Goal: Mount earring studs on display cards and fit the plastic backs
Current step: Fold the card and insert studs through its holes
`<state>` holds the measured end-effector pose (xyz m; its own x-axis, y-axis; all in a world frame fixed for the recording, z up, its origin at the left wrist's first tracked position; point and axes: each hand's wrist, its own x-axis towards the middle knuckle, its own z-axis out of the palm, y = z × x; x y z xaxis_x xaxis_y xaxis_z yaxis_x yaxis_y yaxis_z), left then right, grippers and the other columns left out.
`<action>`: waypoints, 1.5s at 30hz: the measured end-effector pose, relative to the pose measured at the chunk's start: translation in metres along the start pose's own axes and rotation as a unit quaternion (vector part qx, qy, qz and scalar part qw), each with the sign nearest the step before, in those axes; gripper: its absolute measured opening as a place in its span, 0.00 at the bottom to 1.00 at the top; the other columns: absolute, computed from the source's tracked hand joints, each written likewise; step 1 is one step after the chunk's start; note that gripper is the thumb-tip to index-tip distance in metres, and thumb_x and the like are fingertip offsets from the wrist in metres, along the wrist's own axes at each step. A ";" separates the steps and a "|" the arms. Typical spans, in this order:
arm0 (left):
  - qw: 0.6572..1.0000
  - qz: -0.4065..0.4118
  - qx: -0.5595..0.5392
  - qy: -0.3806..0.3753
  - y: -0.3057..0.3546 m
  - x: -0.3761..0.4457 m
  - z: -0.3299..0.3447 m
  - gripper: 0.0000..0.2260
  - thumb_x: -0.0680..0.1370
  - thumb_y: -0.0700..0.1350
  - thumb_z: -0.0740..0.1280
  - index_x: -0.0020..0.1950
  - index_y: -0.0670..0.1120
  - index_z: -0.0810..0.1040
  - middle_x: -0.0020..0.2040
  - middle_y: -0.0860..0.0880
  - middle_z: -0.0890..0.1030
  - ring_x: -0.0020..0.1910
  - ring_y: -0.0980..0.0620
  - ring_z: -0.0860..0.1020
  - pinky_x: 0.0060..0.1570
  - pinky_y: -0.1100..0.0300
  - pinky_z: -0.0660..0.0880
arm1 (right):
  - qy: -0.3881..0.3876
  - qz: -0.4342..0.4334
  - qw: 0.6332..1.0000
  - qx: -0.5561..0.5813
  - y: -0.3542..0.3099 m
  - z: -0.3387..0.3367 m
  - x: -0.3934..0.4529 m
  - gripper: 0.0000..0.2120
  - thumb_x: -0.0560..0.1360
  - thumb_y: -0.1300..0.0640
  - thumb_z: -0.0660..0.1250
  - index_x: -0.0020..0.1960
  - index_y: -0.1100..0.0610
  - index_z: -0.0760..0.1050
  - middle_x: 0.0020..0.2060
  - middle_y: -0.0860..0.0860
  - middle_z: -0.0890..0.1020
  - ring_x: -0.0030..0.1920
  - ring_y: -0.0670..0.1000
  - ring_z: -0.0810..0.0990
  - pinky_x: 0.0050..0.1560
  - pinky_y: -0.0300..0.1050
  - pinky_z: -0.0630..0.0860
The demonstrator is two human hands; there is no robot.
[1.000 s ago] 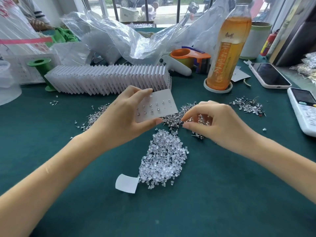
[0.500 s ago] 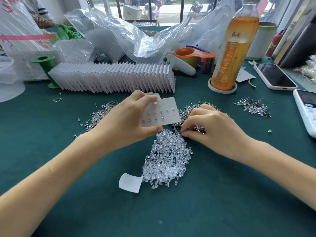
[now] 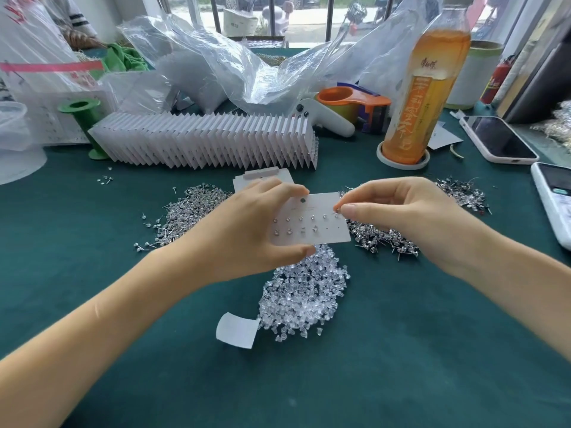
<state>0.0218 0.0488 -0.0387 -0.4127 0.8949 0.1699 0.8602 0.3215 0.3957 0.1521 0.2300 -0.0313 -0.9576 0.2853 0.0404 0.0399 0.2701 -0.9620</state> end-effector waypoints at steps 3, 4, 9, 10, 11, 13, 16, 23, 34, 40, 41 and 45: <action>1.000 0.003 -0.003 0.008 0.003 -0.001 0.000 0.35 0.66 0.67 0.66 0.69 0.53 0.67 0.59 0.60 0.69 0.64 0.58 0.67 0.62 0.60 0.65 | -0.003 0.023 1.000 -0.016 0.002 0.003 -0.001 0.04 0.67 0.52 0.74 0.41 0.49 0.85 0.37 0.46 0.84 0.34 0.39 0.76 0.35 0.26 0.70; 1.000 0.003 -0.004 0.011 0.003 -0.001 -0.001 0.35 0.66 0.67 0.66 0.69 0.53 0.68 0.58 0.60 0.69 0.63 0.58 0.67 0.62 0.61 0.65 | 0.000 0.031 0.999 -0.017 0.002 0.003 -0.001 0.04 0.67 0.52 0.74 0.41 0.49 0.85 0.35 0.45 0.83 0.32 0.39 0.74 0.33 0.26 0.68; 1.000 -0.003 -0.007 0.012 0.003 -0.001 -0.001 0.36 0.65 0.69 0.65 0.69 0.54 0.68 0.58 0.61 0.68 0.62 0.59 0.68 0.60 0.61 0.66 | 0.000 0.065 0.998 -0.014 0.001 0.005 -0.002 0.03 0.66 0.51 0.74 0.39 0.48 0.85 0.31 0.44 0.79 0.28 0.42 0.68 0.28 0.29 0.65; 1.000 -0.004 -0.008 0.011 0.003 -0.001 -0.001 0.36 0.65 0.69 0.64 0.69 0.54 0.68 0.58 0.61 0.68 0.62 0.59 0.68 0.60 0.62 0.66 | 0.000 0.067 0.998 -0.016 0.001 0.005 -0.002 0.04 0.65 0.50 0.74 0.39 0.48 0.85 0.32 0.44 0.79 0.29 0.42 0.68 0.29 0.30 0.65; 1.000 -0.004 -0.007 0.010 0.003 -0.001 -0.001 0.36 0.65 0.70 0.63 0.69 0.54 0.68 0.58 0.61 0.68 0.62 0.60 0.67 0.59 0.63 0.66 | 0.001 0.069 0.997 -0.018 0.001 0.006 -0.002 0.05 0.64 0.49 0.74 0.40 0.48 0.85 0.32 0.45 0.80 0.30 0.44 0.68 0.30 0.32 0.65; 1.000 -0.005 -0.006 0.008 0.004 -0.001 -0.001 0.37 0.65 0.70 0.62 0.69 0.54 0.67 0.58 0.61 0.68 0.62 0.60 0.67 0.59 0.63 0.66 | 0.005 0.071 0.997 -0.021 0.001 0.007 -0.002 0.07 0.63 0.47 0.74 0.40 0.47 0.85 0.33 0.46 0.79 0.32 0.46 0.67 0.33 0.36 0.64; 1.000 -0.005 -0.004 0.008 0.004 -0.001 -0.001 0.37 0.64 0.70 0.62 0.69 0.54 0.68 0.58 0.61 0.68 0.62 0.58 0.68 0.60 0.61 0.67 | 0.011 0.070 0.997 -0.024 0.001 0.007 -0.002 0.09 0.62 0.46 0.73 0.40 0.47 0.85 0.32 0.48 0.79 0.31 0.45 0.67 0.34 0.38 0.63; 1.000 -0.006 -0.012 0.009 0.004 -0.002 -0.001 0.35 0.65 0.68 0.65 0.69 0.54 0.68 0.58 0.61 0.70 0.62 0.60 0.68 0.58 0.62 0.67 | 0.039 0.035 0.999 0.001 0.006 0.013 -0.004 0.02 0.69 0.59 0.74 0.38 0.53 0.83 0.28 0.45 0.78 0.26 0.40 0.70 0.26 0.27 0.64; 0.999 -0.019 -0.040 -0.011 0.001 -0.001 0.000 0.34 0.66 0.66 0.67 0.69 0.55 0.68 0.62 0.60 0.71 0.52 0.68 0.67 0.49 0.79 0.63 | 0.057 -0.036 0.980 -0.186 0.005 -0.023 -0.008 0.03 0.68 0.52 0.75 0.37 0.48 0.81 0.30 0.47 0.79 0.27 0.42 0.71 0.29 0.30 0.67; 0.999 -0.025 -0.027 -0.009 -0.002 0.000 0.002 0.35 0.66 0.67 0.66 0.69 0.55 0.67 0.63 0.61 0.71 0.52 0.67 0.66 0.50 0.70 0.64 | -0.009 -0.055 0.932 -0.358 0.014 -0.030 -0.015 0.02 0.66 0.48 0.73 0.38 0.43 0.80 0.36 0.38 0.78 0.33 0.41 0.72 0.34 0.31 0.66; 0.999 -0.025 -0.024 -0.010 -0.001 0.000 0.003 0.35 0.65 0.68 0.65 0.69 0.56 0.67 0.62 0.62 0.70 0.52 0.68 0.66 0.49 0.70 0.64 | -0.006 -0.056 0.927 -0.370 0.015 -0.029 -0.017 0.02 0.66 0.48 0.72 0.38 0.43 0.80 0.37 0.38 0.78 0.36 0.39 0.73 0.35 0.32 0.65; 0.999 -0.025 -0.019 -0.013 -0.001 0.000 0.002 0.36 0.65 0.69 0.64 0.70 0.57 0.66 0.59 0.64 0.68 0.51 0.69 0.65 0.50 0.69 0.64 | 0.006 -0.055 0.910 -0.410 0.020 -0.024 -0.020 0.03 0.66 0.46 0.71 0.38 0.42 0.78 0.34 0.39 0.77 0.41 0.38 0.73 0.38 0.39 0.66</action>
<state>0.0214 0.0494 -0.0411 -0.4466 0.8859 0.1256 0.8266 0.3548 0.4369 0.1791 0.2514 -0.0452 -0.9657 0.2242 0.1314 0.1489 0.8918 -0.4272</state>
